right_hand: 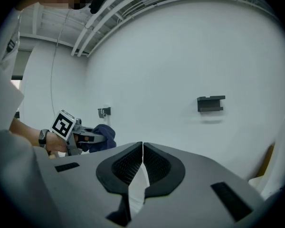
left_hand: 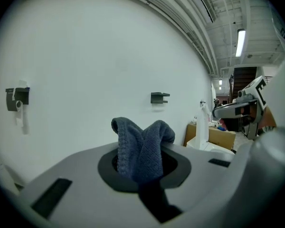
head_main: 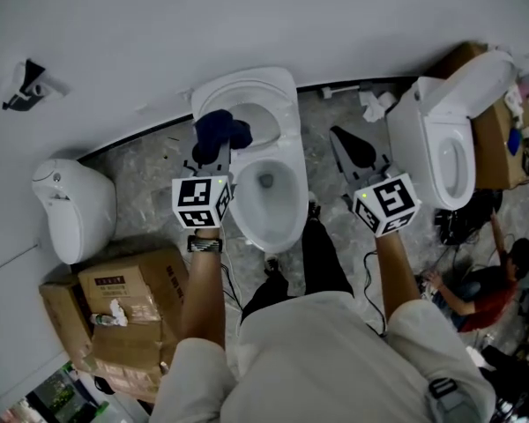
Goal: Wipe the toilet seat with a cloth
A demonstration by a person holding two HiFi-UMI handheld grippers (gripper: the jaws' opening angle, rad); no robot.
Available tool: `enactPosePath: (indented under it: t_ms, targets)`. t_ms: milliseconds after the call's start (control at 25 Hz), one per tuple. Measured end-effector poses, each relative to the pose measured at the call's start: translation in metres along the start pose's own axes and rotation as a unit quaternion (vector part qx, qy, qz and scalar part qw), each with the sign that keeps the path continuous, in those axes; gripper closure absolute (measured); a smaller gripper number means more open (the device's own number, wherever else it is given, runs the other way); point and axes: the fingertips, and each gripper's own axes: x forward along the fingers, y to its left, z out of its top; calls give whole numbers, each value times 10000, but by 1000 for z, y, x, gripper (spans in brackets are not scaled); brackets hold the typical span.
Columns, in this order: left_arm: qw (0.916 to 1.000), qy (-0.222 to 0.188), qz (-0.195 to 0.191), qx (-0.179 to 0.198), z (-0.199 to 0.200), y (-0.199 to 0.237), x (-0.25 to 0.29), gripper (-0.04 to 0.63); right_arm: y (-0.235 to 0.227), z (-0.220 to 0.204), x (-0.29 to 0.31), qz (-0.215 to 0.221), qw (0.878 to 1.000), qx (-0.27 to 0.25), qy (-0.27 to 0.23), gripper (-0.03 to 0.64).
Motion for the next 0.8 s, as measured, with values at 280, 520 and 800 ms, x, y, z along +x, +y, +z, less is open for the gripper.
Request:
enactPosePath:
  t_ms: [280,520,800]
  targets:
    - [9993,357,38,-57,-31,12,55,551,-19,-21,17,28,9997,120,207,588]
    - [9978,635,130,-135,-57,25,91,551,-32,-35,22,52,9991,192,365,588]
    - [9954,905,217,-220,-87,36,124,551,-40,-50,30,131,9982,315,485,588]
